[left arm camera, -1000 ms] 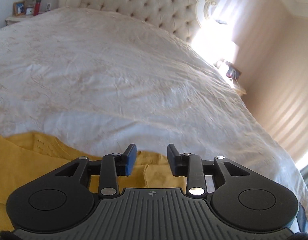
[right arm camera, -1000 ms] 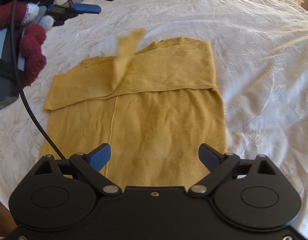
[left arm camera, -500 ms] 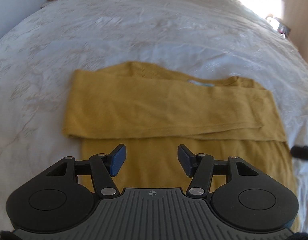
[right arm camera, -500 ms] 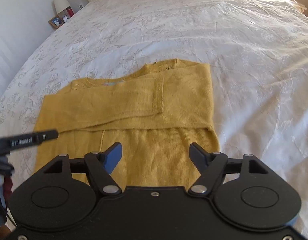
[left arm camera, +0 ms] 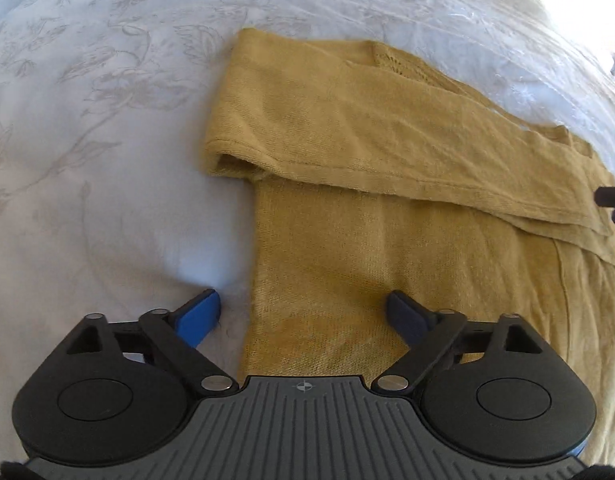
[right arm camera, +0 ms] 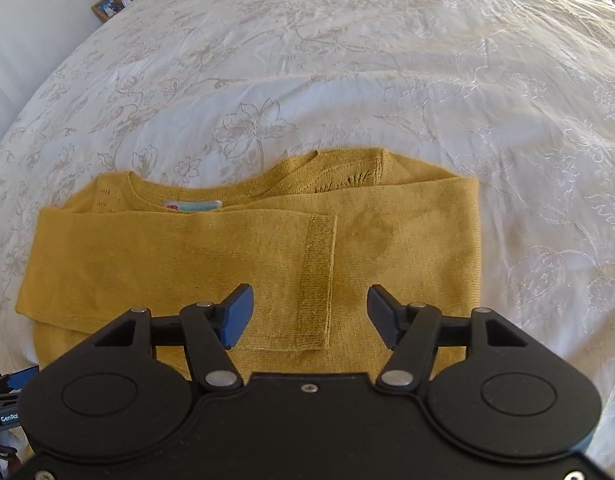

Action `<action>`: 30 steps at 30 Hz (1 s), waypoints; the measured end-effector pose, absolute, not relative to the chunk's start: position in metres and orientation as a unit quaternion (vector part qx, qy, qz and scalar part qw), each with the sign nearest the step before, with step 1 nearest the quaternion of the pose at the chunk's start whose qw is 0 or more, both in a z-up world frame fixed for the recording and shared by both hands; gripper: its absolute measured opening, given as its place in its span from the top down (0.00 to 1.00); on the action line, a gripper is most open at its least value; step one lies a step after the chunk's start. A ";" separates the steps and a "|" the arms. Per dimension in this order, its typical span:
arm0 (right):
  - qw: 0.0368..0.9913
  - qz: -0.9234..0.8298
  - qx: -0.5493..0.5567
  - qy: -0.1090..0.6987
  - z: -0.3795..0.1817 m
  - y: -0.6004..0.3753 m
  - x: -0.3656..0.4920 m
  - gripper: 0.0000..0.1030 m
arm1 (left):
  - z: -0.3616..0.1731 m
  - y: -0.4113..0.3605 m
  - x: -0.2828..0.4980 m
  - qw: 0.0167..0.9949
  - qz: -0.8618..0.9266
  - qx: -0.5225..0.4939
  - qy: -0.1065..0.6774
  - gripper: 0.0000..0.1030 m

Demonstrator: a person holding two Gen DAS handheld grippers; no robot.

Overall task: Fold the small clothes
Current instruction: 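Press the second folded sleeve flat with the open left tool, then pinch the folded sleeve edge by the collar with the right tool, release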

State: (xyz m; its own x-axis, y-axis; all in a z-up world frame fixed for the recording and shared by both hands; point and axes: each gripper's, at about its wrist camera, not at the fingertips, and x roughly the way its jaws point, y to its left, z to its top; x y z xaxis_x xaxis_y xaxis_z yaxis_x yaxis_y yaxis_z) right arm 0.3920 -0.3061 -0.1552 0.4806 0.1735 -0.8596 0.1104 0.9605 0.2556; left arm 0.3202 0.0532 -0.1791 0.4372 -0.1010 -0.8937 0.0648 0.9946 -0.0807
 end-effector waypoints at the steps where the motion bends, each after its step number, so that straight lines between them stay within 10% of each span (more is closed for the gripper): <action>1: 0.846 0.024 0.145 0.513 -0.158 -0.305 0.394 0.35 | -0.182 0.049 0.320 0.848 -0.054 -0.007 0.527 0.00; 5: 0.840 0.037 0.156 0.518 -0.162 -0.301 0.396 0.42 | -0.186 0.040 0.313 0.860 -0.030 0.004 0.509 0.00; 8: 0.836 0.055 0.174 0.517 -0.156 -0.300 0.399 0.86 | -0.187 0.038 0.309 0.864 -0.026 0.007 0.503 0.00; 19: 0.885 0.003 0.137 0.444 -0.089 -0.340 0.370 0.93 | -0.187 0.038 0.311 0.863 -0.022 0.005 0.504 0.00; 25: 0.860 0.016 0.193 0.472 -0.122 -0.353 0.375 0.79 | -0.186 0.039 0.311 0.863 -0.023 0.006 0.504 0.00; 27: 0.856 0.033 0.195 0.478 -0.131 -0.342 0.381 0.44 | -0.186 0.039 0.311 0.863 -0.022 0.006 0.504 0.00; 30: 0.849 0.058 0.204 0.484 -0.143 -0.328 0.389 0.33 | -0.185 0.039 0.311 0.863 -0.023 0.006 0.505 0.00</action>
State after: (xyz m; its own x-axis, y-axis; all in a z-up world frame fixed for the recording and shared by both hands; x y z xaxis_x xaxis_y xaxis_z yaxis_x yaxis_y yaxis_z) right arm 0.3890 -0.3284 -0.1435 0.5257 0.2956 -0.7976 0.0994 0.9099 0.4027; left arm 0.3109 0.0392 -0.1853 0.4890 -0.0333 -0.8716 0.0452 0.9989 -0.0129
